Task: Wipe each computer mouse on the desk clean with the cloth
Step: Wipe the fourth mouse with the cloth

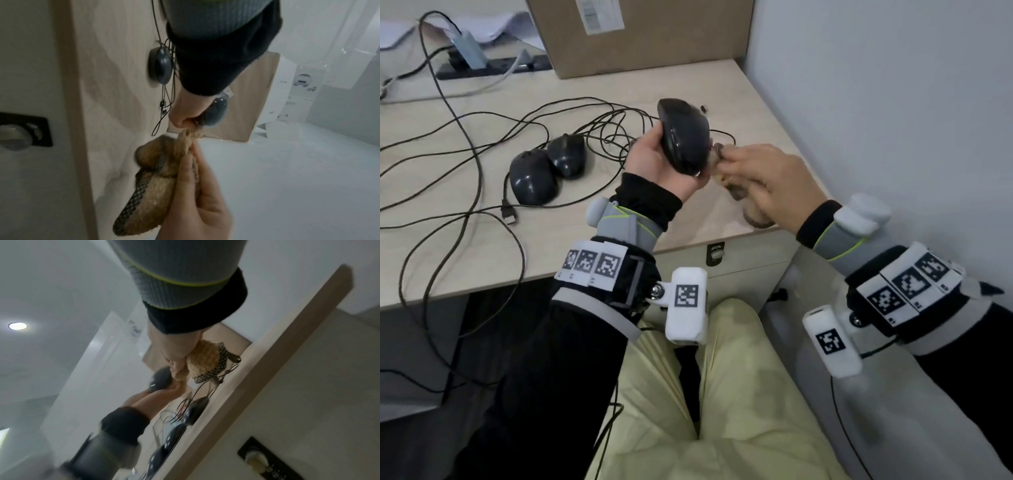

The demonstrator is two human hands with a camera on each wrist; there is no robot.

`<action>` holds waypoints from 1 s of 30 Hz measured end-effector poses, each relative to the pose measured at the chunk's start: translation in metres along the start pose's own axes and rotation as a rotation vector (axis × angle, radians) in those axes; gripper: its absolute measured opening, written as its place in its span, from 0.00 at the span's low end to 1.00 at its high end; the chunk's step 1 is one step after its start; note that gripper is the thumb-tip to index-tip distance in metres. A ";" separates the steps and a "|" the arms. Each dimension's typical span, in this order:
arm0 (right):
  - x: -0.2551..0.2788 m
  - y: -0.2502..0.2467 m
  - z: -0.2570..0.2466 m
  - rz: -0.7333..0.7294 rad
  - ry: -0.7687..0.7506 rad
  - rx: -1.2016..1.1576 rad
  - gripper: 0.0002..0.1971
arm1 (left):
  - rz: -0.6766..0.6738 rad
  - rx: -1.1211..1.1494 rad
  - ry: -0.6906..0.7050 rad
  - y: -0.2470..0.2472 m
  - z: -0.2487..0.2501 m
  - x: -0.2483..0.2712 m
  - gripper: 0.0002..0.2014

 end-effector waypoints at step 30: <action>-0.037 -0.026 0.022 0.050 0.484 -0.189 0.13 | 0.087 -0.199 -0.082 0.017 -0.049 -0.004 0.12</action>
Point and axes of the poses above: each hand's wrist, its own x-axis away from the middle knuckle, its own y-axis out of the palm, z = x × y, the point moved 3 cm from there along -x, towards the middle knuckle, and after that the axes turned 1 degree about x, right-handed, at the moved point
